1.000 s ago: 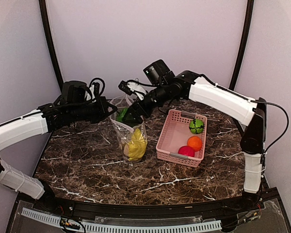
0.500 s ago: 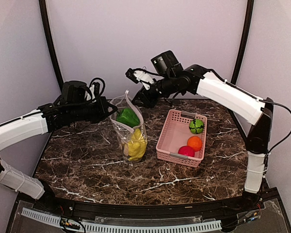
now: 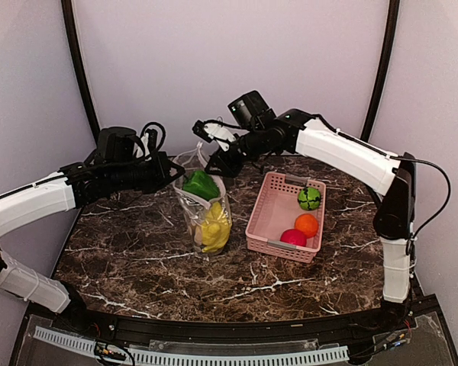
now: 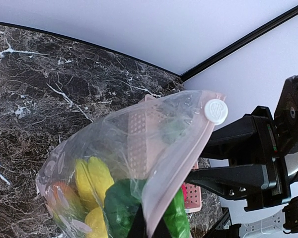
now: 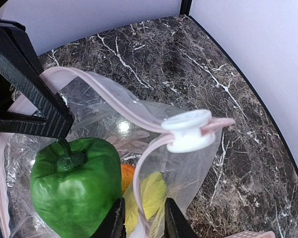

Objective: Place the food in the zip-top bag and seal the zipper
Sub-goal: Adjust the zipper food storage bag at the center of the board.

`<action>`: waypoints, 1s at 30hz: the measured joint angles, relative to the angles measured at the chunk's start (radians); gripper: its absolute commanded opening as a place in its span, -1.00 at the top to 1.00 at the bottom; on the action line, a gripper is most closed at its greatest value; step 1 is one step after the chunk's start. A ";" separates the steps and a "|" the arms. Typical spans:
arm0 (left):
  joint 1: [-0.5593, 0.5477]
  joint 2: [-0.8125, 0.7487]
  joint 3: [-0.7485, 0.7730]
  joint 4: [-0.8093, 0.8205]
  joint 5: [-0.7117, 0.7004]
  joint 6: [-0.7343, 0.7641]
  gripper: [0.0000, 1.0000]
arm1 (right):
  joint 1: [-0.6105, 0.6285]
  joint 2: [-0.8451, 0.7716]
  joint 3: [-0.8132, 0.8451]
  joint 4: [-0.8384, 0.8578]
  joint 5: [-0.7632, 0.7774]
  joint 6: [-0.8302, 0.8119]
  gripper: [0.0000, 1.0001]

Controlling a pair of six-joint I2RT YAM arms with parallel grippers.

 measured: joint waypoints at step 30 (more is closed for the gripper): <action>-0.010 0.000 0.234 -0.225 -0.241 0.237 0.99 | -0.015 -0.175 0.005 -0.050 -0.277 0.024 1.00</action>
